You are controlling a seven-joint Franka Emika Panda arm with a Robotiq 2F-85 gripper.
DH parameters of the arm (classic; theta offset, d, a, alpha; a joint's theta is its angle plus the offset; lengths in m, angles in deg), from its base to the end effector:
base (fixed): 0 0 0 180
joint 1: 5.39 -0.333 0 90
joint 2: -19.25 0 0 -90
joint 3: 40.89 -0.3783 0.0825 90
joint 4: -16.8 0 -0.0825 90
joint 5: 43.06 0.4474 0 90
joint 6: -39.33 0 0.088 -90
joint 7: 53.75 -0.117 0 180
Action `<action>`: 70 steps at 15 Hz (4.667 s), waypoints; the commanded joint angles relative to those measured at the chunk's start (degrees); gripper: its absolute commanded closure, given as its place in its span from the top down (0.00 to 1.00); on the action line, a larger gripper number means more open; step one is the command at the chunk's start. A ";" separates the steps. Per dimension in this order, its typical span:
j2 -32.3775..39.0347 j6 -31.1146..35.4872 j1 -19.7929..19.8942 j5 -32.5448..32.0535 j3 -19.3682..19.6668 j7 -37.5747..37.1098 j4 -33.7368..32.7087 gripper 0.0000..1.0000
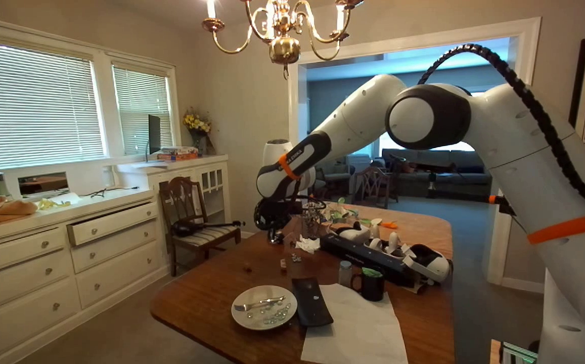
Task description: Put the silver spoon on the white plate.
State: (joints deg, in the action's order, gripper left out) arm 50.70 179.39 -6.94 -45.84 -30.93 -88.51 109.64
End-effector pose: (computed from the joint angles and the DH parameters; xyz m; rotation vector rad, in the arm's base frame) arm 0.7945 -0.0964 0.3455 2.8756 -1.0215 0.4650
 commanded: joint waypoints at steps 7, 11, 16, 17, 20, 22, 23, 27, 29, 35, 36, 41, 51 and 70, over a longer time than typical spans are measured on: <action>-10.34 21.77 -9.44 -13.35 8.98 -10.30 26.89 0.03; -4.98 34.73 -16.68 -22.22 18.47 -20.28 27.78 0.03; 4.09 44.62 -28.81 -23.03 29.74 -28.22 26.75 0.03; 6.13 45.85 -31.22 -22.35 32.06 -29.15 26.36 0.03; 12.63 49.00 -37.66 -19.76 38.70 -32.35 25.32 0.03; 16.73 50.23 -41.46 -9.52 41.66 -26.68 25.71 0.03; 18.10 50.18 -42.00 -6.14 41.60 -25.74 25.77 0.03; 23.39 48.54 -42.70 8.71 38.32 -17.58 23.44 0.03; 25.14 47.56 -42.21 13.21 36.46 -14.98 21.77 0.03; 31.07 45.74 -41.78 22.70 35.91 -12.39 15.51 0.03; 31.80 45.48 -41.72 23.69 36.03 -12.37 14.67 0.03; 31.21 41.68 -39.05 25.02 33.11 -12.84 11.41 0.03; 29.92 35.85 -33.69 23.20 28.34 -16.30 7.58 0.03; 6.16 29.33 -19.23 21.19 13.70 3.91 11.96 1.00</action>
State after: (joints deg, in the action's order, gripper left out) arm 68.08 212.46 -32.89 -23.48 -9.84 -95.78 117.44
